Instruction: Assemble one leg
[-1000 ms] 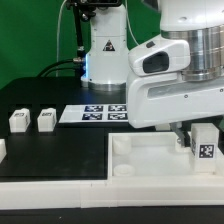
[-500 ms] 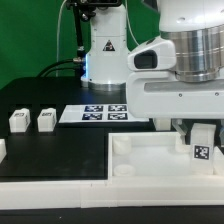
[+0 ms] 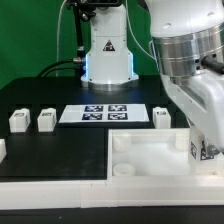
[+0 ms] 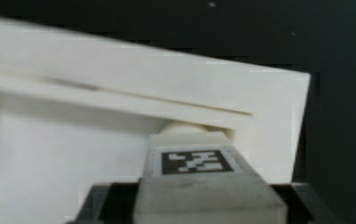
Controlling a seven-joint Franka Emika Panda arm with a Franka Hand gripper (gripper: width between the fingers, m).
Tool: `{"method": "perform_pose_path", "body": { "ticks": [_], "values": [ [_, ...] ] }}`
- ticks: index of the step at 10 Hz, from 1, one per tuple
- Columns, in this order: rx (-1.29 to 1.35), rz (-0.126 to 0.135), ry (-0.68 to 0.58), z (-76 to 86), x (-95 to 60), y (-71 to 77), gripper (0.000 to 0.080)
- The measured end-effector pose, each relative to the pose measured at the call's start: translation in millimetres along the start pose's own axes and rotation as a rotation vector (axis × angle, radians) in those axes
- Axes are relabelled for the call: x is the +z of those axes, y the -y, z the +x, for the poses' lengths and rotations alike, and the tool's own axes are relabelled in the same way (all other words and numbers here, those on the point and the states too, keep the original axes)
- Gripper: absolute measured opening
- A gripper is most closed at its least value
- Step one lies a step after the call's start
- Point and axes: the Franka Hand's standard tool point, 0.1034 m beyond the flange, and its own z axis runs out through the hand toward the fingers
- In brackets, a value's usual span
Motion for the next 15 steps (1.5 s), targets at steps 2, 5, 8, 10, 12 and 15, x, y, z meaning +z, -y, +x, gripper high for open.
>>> {"method": "perform_pose_path", "body": {
  "ticks": [2, 5, 8, 10, 12, 15],
  "values": [
    [0.105, 0.001, 0.000, -1.4, 0.3, 0.0, 0.0293],
    [0.036, 0.000, 0.000, -1.6, 0.6, -0.2, 0.0512],
    [-0.442, -0.004, -0.031, -6.1, 4.4, -8.0, 0.0640],
    [-0.608, -0.009, -0.032, -4.0, 5.2, -8.0, 0.0648],
    [-0.834, -0.021, -0.037, -2.4, 4.7, -8.2, 0.0649],
    [-1.329, -0.049, -0.074, 3.2, 0.2, -3.2, 0.0649]
  ]
}}
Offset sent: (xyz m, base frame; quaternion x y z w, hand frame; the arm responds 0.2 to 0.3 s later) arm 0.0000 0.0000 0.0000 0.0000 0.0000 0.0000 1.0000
